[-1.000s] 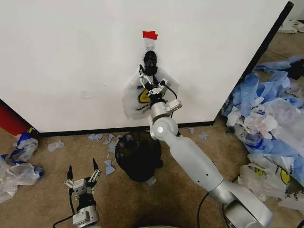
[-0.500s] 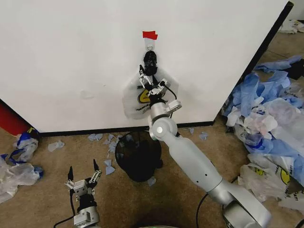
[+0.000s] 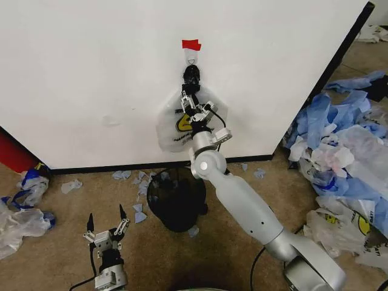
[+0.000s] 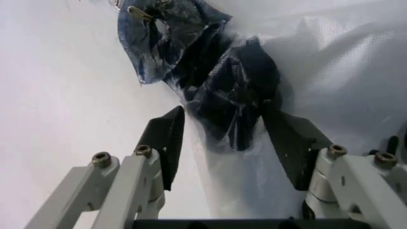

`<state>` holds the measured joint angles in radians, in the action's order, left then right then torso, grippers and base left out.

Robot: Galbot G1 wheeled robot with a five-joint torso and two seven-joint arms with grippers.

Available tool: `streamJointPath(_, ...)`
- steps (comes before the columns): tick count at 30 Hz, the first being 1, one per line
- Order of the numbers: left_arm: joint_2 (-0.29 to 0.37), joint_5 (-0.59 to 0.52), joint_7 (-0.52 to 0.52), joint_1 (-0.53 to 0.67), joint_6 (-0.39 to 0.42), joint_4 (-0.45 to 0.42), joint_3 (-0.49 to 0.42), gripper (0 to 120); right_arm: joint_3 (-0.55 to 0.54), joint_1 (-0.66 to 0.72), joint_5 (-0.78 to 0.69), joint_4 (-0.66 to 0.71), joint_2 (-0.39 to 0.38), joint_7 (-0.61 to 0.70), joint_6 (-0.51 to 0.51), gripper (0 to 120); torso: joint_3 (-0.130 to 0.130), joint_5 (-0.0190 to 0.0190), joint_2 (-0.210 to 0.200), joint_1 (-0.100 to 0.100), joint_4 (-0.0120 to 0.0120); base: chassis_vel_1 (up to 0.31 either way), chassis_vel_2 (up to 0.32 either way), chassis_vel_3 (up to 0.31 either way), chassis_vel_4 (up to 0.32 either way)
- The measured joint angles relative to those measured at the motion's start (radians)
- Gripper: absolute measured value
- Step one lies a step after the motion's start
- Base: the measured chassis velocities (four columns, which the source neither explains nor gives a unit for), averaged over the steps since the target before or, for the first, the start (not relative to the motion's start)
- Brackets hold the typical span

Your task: Pick up the garbage bag from the wall and place it over the trash bin.

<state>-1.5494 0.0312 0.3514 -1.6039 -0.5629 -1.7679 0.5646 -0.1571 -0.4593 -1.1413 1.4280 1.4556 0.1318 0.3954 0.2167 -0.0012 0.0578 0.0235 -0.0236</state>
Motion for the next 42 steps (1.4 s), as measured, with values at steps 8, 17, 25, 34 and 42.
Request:
streamJointPath(8,0.0,0.003,0.006,-0.004,-0.006,0.004,0.003,98,0.008,-0.006,0.005,-0.015,0.005,-0.008,0.004,36,0.0,0.0,0.0,0.0,0.0,0.0,0.0,0.0,0.0)
streamJointPath(17,-0.001,0.004,0.009,-0.01,-0.013,0.007,0.004,98,0.011,-0.006,0.008,-0.023,0.011,-0.011,0.006,25,0.0,0.0,0.0,0.0,0.0,0.0,0.0,0.0,0.0)
streamJointPath(25,-0.011,0.014,0.011,-0.004,-0.018,0.018,0.002,98,0.008,-0.008,0.017,-0.023,0.013,-0.011,0.008,21,0.0,0.0,0.0,0.0,0.0,0.0,0.0,0.0,0.0)
streamJointPath(34,-0.016,0.023,0.014,-0.002,-0.03,0.034,0.002,98,0.012,-0.006,0.018,-0.03,0.007,-0.017,0.011,0,0.0,0.0,0.0,0.0,0.0,0.0,0.0,0.0,0.0)
streamJointPath(42,-0.019,0.025,0.014,0.01,-0.031,0.048,0.0,98,0.009,-0.03,0.019,0.005,-0.01,-0.018,0.015,0,0.0,0.0001,0.0,0.0,-0.0001,0.0,0.0,0.0,0.0)
